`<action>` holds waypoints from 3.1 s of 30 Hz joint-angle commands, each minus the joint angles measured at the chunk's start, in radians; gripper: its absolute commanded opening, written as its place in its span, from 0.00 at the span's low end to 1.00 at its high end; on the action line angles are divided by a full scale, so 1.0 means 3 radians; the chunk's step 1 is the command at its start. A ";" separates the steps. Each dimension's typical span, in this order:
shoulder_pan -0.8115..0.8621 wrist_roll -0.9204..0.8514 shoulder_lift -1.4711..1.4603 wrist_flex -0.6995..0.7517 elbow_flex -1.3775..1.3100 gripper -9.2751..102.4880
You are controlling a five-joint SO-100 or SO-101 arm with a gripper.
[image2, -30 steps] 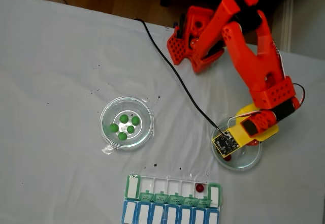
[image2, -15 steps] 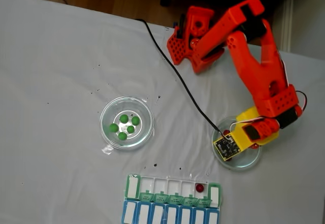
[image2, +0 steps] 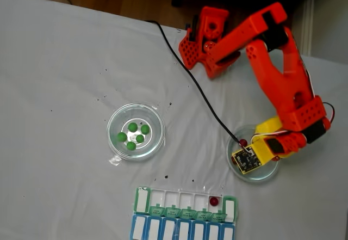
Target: Sort medicines into box.
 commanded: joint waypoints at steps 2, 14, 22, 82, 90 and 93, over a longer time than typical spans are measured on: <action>-0.0082 0.0010 -0.0015 0.0102 -0.0312 0.17; -0.0169 0.0026 -0.0010 0.0153 -0.0261 0.18; -0.0220 -0.0005 -0.0143 0.0189 -0.0230 0.18; 0.1135 -0.0629 0.0665 0.0240 -0.1161 0.10; 0.1774 -0.0777 0.0470 0.0133 -0.1370 0.10; 0.1928 -0.0864 0.0419 0.0107 -0.1406 0.10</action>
